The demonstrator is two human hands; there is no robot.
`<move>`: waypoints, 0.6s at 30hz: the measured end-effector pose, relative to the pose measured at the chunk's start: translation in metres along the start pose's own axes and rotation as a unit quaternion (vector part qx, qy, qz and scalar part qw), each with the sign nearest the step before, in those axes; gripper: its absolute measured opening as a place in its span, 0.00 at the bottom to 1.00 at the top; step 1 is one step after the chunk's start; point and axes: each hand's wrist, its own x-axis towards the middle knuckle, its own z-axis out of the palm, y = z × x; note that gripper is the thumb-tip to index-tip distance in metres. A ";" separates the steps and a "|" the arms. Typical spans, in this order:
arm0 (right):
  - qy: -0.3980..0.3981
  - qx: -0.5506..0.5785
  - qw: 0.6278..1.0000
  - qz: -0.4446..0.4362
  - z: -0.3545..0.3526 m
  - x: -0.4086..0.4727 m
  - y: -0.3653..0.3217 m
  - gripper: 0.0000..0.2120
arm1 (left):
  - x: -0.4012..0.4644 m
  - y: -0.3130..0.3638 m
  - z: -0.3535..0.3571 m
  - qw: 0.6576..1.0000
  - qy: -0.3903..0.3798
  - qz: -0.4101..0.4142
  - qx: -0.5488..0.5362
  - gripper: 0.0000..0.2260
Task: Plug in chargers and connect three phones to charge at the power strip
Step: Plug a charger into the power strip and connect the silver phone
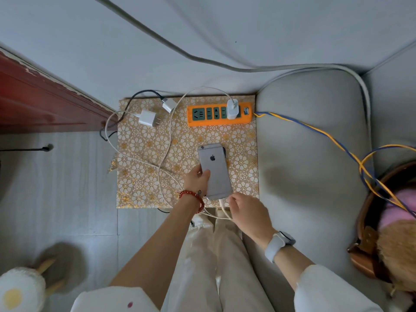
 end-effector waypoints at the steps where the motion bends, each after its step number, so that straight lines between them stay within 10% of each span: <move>1: 0.052 -0.042 0.998 -0.022 -0.006 0.001 0.008 0.10 | 0.002 -0.004 0.006 0.999 0.003 0.009 0.036 0.12; 6: 0.228 -0.178 0.952 -0.101 -0.036 0.017 0.048 0.11 | 0.016 -0.013 0.039 0.993 -0.036 0.017 0.116 0.11; 18: 0.215 -0.235 0.938 -0.138 -0.040 0.023 0.071 0.12 | 0.027 -0.019 0.092 0.947 -0.045 0.055 0.315 0.14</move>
